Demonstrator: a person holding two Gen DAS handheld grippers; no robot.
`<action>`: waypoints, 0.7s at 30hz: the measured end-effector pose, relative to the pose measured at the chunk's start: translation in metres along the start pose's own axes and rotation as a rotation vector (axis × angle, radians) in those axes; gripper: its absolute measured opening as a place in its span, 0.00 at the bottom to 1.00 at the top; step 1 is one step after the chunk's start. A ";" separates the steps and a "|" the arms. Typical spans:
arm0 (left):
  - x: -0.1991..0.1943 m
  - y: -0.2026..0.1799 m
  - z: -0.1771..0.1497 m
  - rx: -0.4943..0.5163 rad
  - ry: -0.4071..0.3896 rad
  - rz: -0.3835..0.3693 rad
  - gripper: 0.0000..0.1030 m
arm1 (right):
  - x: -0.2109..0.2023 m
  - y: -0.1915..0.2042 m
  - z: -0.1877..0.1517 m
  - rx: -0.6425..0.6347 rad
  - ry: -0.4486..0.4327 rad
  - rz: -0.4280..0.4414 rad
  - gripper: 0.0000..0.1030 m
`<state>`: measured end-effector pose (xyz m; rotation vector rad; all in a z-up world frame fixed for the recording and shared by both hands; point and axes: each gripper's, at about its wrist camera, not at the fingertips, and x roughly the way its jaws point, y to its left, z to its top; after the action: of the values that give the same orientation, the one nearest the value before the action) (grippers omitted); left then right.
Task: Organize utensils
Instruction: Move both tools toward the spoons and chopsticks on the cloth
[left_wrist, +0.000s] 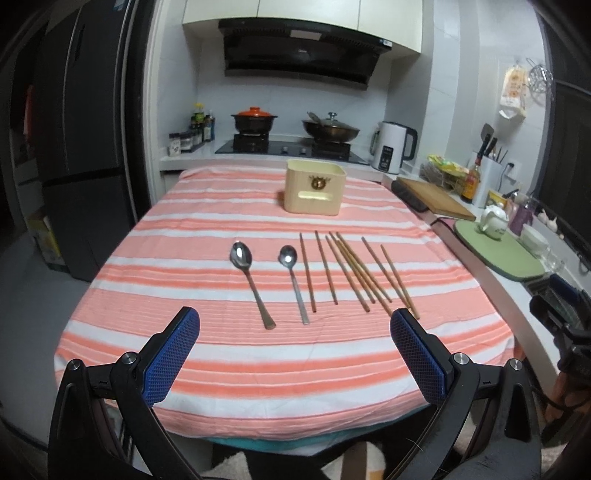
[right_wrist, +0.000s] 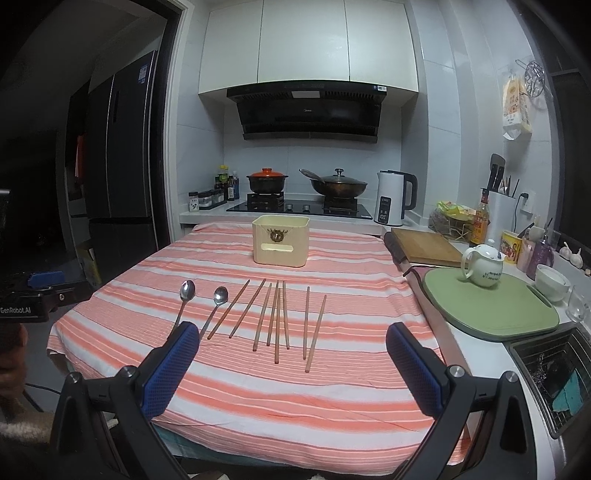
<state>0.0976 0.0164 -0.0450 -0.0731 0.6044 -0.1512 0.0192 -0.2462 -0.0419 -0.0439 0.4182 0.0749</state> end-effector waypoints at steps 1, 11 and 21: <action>0.007 0.006 -0.002 -0.013 0.015 0.010 1.00 | 0.005 -0.002 -0.002 -0.002 0.010 -0.003 1.00; 0.089 0.025 -0.026 -0.051 0.174 0.034 1.00 | 0.072 -0.025 -0.028 0.015 0.142 -0.059 1.00; 0.149 0.034 -0.029 -0.061 0.253 0.076 0.99 | 0.142 -0.040 -0.048 0.022 0.314 -0.021 0.97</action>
<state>0.2066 0.0254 -0.1561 -0.0906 0.8636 -0.0680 0.1321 -0.2797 -0.1426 -0.0387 0.7321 0.0423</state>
